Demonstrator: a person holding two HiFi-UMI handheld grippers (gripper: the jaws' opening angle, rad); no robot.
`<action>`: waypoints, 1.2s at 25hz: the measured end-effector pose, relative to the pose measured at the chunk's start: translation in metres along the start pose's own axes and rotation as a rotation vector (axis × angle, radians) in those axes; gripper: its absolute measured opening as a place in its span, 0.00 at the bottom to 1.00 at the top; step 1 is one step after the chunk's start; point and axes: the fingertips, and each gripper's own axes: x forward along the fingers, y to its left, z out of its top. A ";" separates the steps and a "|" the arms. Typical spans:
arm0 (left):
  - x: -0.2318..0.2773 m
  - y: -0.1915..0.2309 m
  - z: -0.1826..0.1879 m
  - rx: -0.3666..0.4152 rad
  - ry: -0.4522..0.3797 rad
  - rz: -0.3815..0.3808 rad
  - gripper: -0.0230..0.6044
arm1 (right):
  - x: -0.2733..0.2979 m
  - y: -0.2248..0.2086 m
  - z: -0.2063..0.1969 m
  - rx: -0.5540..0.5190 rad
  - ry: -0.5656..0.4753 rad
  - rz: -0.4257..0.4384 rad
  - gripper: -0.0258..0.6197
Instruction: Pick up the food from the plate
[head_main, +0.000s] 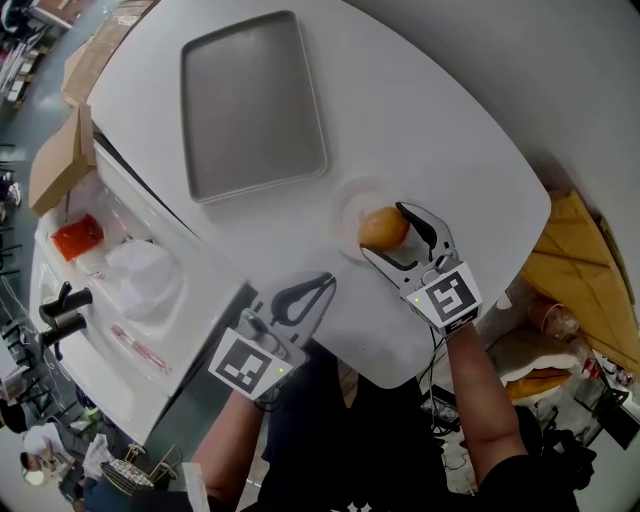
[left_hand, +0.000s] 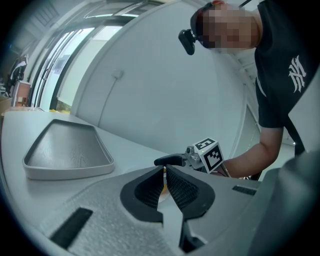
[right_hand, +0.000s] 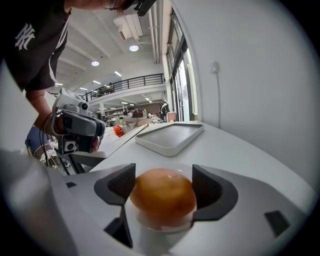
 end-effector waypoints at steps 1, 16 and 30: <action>-0.001 0.001 -0.001 -0.002 0.000 0.000 0.07 | 0.001 0.000 -0.001 -0.009 0.003 -0.003 0.53; -0.002 0.005 -0.009 -0.022 0.007 0.009 0.07 | 0.014 0.006 -0.026 -0.058 0.091 0.030 0.62; -0.009 0.005 0.001 -0.007 0.000 0.008 0.07 | 0.007 0.012 -0.001 -0.013 0.018 0.038 0.62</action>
